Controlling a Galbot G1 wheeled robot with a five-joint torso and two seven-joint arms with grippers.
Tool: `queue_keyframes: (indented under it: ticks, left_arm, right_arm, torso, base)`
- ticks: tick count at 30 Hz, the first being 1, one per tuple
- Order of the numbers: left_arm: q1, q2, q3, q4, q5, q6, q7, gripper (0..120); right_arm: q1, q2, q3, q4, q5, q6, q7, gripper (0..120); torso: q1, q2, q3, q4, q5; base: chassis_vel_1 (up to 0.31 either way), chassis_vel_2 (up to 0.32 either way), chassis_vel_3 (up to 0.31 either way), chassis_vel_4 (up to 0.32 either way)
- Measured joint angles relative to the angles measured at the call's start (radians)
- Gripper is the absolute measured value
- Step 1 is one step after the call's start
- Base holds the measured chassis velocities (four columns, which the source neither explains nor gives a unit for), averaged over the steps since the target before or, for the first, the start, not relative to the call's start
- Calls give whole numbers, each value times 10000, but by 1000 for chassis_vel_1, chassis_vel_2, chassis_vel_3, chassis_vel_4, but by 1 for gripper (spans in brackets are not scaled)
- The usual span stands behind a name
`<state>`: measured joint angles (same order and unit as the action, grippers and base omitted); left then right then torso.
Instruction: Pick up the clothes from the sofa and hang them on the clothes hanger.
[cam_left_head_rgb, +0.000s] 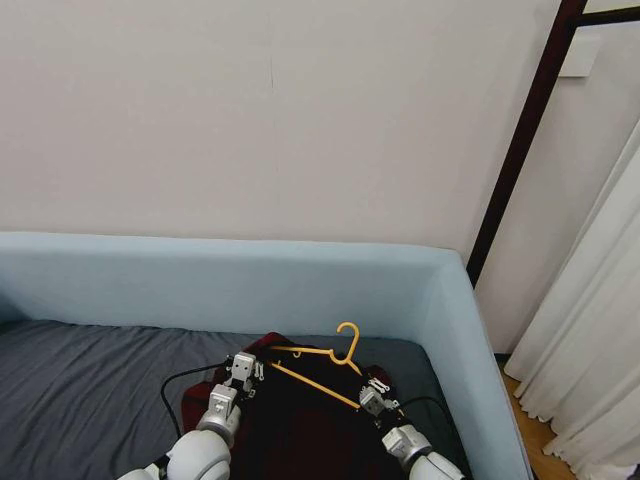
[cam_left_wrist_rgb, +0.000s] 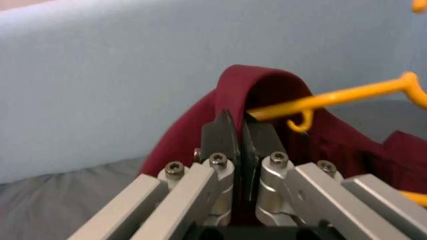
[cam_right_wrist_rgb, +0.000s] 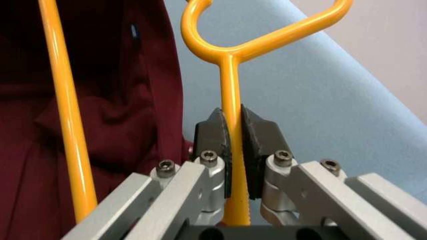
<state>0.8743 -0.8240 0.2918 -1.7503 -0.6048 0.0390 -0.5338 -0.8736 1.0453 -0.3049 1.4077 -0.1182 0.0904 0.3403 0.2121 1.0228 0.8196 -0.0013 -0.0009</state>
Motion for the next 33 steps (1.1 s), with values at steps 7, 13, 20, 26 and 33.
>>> queue_keyframes:
  ticks: [7,13,20,26,33]
  left_arm:
    - [-472,-183,806,81,-46,188,-127,0]
    - [-825,-323,1104,133,-145,332,-286,0]
    - [-954,-488,1179,-156,-124,445,-415,0]
    - [-826,-458,1221,-551,218,469,-402,0]
    - [-952,-630,1399,-605,433,538,-316,0]
  right_arm:
    - [276,123,-97,-193,-277,-40,118,4]
    - [379,232,-239,-306,-1001,39,247,4]
    - [612,329,-335,-495,-1522,-29,436,4]
    - [918,373,-505,-643,-1502,-197,483,4]
    - [1025,436,-733,-641,-1434,-299,482,4]
  torso:
    - [0,0,0,0,0]
    - [0,0,0,1,3]
    - [0,-1,0,1,1]
    - [0,0,0,2,2]
    - [0,-1,0,1,2]
  base:
    - [0,0,0,0]
    - [0,0,0,0]
    - [0,0,0,0]
    - [0,0,0,0]
    - [0,0,0,0]
